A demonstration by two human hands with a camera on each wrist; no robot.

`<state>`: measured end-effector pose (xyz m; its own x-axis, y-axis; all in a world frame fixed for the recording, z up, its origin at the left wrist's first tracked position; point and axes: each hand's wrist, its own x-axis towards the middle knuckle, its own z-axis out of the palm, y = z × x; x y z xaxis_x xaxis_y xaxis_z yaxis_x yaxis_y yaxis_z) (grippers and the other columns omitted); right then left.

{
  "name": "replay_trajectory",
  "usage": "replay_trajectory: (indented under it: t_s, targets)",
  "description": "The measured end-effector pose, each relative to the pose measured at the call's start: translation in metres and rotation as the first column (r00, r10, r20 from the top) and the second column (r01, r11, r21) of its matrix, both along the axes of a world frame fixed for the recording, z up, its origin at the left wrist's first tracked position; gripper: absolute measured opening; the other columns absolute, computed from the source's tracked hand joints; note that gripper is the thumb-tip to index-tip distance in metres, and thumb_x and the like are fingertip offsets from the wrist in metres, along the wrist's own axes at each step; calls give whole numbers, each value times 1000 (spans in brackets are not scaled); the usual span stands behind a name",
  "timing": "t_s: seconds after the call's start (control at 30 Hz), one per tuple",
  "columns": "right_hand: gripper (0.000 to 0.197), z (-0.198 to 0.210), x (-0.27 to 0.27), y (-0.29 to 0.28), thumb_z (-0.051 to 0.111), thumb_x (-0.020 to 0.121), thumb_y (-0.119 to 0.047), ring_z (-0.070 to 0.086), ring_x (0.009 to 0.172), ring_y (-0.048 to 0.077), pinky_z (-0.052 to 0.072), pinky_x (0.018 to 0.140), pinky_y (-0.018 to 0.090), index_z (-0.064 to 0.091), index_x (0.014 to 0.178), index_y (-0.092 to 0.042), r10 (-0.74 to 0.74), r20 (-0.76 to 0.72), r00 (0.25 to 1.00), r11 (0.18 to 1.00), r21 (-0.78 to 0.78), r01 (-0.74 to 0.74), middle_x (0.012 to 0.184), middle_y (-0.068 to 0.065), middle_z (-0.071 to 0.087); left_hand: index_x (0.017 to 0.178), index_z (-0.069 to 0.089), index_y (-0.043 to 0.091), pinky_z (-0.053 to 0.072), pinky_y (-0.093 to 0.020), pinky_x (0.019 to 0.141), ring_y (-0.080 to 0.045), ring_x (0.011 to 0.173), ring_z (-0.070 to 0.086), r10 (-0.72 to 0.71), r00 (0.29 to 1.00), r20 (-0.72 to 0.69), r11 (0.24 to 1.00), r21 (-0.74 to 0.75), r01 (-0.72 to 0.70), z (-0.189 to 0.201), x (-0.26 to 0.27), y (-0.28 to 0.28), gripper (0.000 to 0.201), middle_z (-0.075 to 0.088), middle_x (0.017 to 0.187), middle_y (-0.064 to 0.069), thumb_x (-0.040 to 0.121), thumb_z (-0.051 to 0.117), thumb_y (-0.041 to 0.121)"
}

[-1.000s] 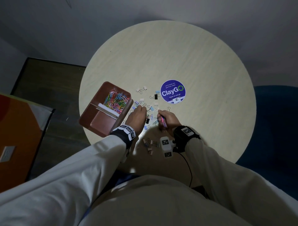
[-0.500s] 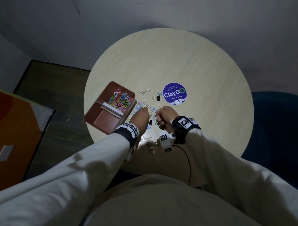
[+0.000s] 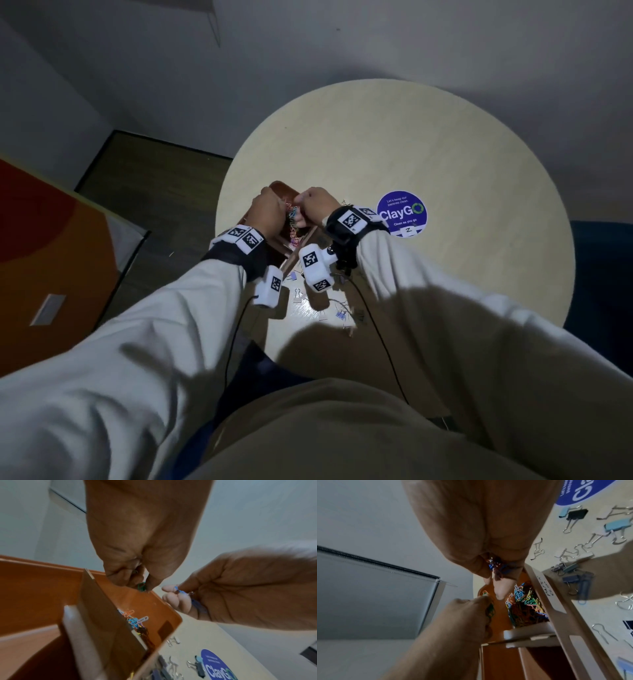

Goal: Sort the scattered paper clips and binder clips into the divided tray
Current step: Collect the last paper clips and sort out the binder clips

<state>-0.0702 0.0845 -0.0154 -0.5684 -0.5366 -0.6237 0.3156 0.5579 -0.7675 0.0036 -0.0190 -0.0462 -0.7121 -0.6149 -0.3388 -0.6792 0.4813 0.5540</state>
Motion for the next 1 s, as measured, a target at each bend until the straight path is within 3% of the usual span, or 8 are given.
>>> replay_trajectory:
  t_s: [0.1,0.2,0.43,0.6,0.7,0.8,0.93,1.0]
  targets:
    - [16,-5,2,-9,43,95,-4,55,82,24,49,75,34,58,100,-6,212,-175,961,970,160,-185,87,10,57,118,53,-9,45,-44,89,-44,113,56,-41,994,103,998,-35,45,-1,-5,-8,29,59,121,-30,99,44,12]
    - [29,-9,1,-6,44,93,-4,54,87,24,40,73,30,60,117,-3,282,-278,918,945,247,-216,100,12,59,117,59,-5,46,-42,90,-42,113,58,-141,978,157,985,-81,155,3,-7,-6,26,63,120,-28,98,43,5]
    - [29,-21,-15,35,36,86,7,53,58,26,44,50,33,59,95,-8,-119,-124,985,991,-74,111,72,14,59,109,60,5,47,-42,81,-37,102,60,-184,983,6,951,-251,180,6,2,25,18,63,111,-19,97,49,12]
    - [27,-38,-33,83,38,87,2,59,60,25,49,52,33,60,91,-13,-154,-231,961,984,56,171,80,22,68,90,55,9,47,-41,68,-28,80,55,-252,943,-220,944,-271,189,1,9,79,11,58,92,-9,97,48,13]
    - [24,-54,-39,114,44,88,0,68,78,24,52,61,30,61,88,-18,-38,-346,938,970,214,118,91,11,73,88,57,11,50,-40,74,-27,82,59,-364,925,-109,910,-251,329,-11,11,104,12,56,89,-7,96,48,12]
    - [19,-70,-40,142,48,89,-4,67,91,25,51,71,29,58,86,-19,122,-400,908,927,372,40,99,6,71,82,63,12,35,-38,112,-28,108,59,-499,850,166,793,-307,526,-26,16,115,7,63,97,-10,82,62,19]
    - [18,-84,-30,169,47,84,-4,63,85,26,54,76,35,55,83,-20,329,-401,855,842,535,-73,98,5,67,105,59,8,48,-32,74,-26,101,59,-388,854,346,847,-233,479,-49,18,119,34,58,112,-15,74,68,18]
    - [19,-88,-21,177,51,82,-3,59,88,26,52,75,35,57,92,-18,443,-419,792,798,586,-136,102,5,60,109,57,7,48,-32,73,-27,100,56,-389,846,364,835,-250,491,-53,17,122,46,56,113,-14,67,75,15]
